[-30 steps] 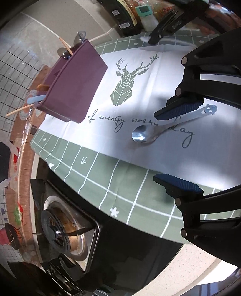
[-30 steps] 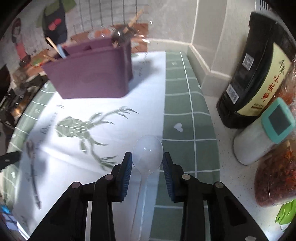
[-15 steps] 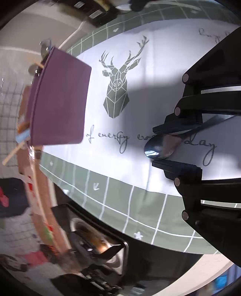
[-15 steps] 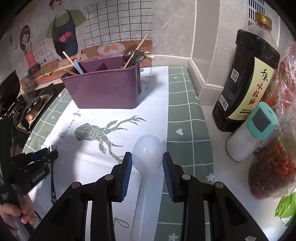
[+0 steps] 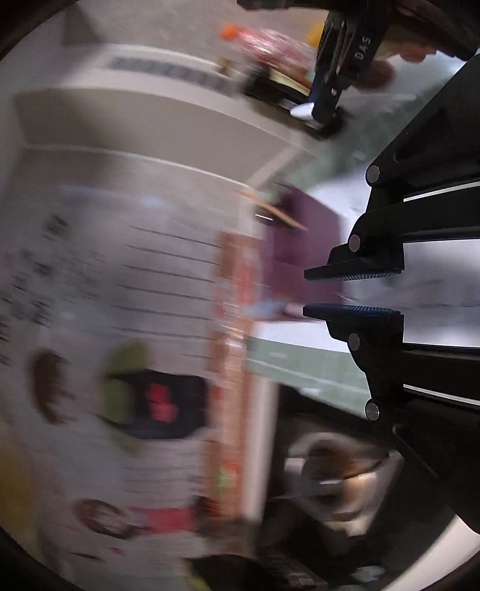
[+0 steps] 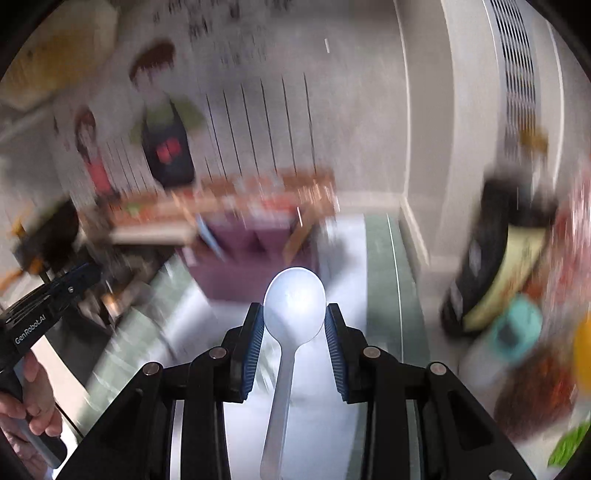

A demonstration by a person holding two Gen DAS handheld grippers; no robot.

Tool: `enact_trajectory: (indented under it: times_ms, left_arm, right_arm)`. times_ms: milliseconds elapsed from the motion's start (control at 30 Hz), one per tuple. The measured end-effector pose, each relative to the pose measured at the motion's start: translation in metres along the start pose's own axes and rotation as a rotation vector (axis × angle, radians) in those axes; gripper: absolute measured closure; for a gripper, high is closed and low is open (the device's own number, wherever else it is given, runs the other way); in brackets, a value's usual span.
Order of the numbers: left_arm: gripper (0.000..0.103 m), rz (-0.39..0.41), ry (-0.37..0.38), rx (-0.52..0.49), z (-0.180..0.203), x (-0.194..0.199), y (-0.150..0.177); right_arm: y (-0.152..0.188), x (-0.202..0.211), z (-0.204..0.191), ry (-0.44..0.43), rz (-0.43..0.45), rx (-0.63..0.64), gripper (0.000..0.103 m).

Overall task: Organize utensils
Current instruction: 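Lift the metal spoon with left while right holds the white plastic spoon, then insert the white spoon with right into the holder while left inserts the metal spoon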

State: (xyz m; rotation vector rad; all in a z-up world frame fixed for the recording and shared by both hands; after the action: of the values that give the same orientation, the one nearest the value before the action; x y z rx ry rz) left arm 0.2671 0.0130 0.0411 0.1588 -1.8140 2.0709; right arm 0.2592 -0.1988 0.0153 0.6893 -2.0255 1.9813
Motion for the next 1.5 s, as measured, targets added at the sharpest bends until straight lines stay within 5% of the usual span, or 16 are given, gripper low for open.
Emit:
enact_trajectory:
  times_ms: [133,233,367,500,733,867,967,1133,1367,1500]
  left_arm:
    - [0.091,0.06,0.057,0.018,-0.005,-0.001,-0.058]
    - [0.088,-0.042,0.066,-0.003,-0.01,-0.027,-0.063]
    - [0.068,-0.295,0.01,0.06,-0.027,-0.081,-0.006]
    - [0.067,-0.55,-0.053,0.222,-0.049,-0.131,0.071]
    - [0.067,-0.636,-0.208,0.177,-0.053,-0.188,0.132]
    - [0.063,-0.572,-0.247,0.06,-0.037,-0.197,0.138]
    - [0.075,-0.508,-0.256,0.004,-0.03,-0.19,0.141]
    - [0.075,-0.405,-0.174,-0.039,-0.023,-0.152,0.134]
    - [0.075,-0.156,-0.088,-0.082,-0.015,-0.08,0.087]
    - [0.075,-0.109,-0.062,-0.066,-0.017,-0.072,0.068]
  right_arm:
    - [-0.062,0.012,-0.01,-0.028,0.111,0.027,0.072]
    - [-0.084,0.01,-0.008,-0.01,0.132,0.041,0.072]
    - [-0.076,-0.001,0.0,0.013,0.109,0.032,0.072]
    - [-0.053,-0.019,0.007,0.032,0.041,0.017,0.072]
    - [-0.023,-0.026,0.014,0.067,-0.015,0.044,0.072]
    - [-0.012,-0.028,0.019,0.073,-0.035,0.042,0.072]
    - [-0.005,-0.03,0.023,0.079,-0.048,0.026,0.072]
    - [0.001,-0.025,0.024,0.093,-0.047,0.034,0.072]
    - [-0.003,-0.023,0.019,0.075,-0.029,0.025,0.072]
    - [-0.006,-0.025,0.009,0.062,-0.027,0.041,0.072]
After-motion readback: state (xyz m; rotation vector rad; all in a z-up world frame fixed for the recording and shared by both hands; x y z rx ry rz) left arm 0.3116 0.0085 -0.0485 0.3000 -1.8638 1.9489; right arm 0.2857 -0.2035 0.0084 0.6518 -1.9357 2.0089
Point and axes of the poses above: each gripper's, at about its wrist camera, not at the fingertips, and x roughly against the way its jaws point, z to its right, y to its underside, the point moved 6 cm from there along -x, roughly the way its jaws point, and after that the axes turned 6 degrees about z, right-handed, at the moved point
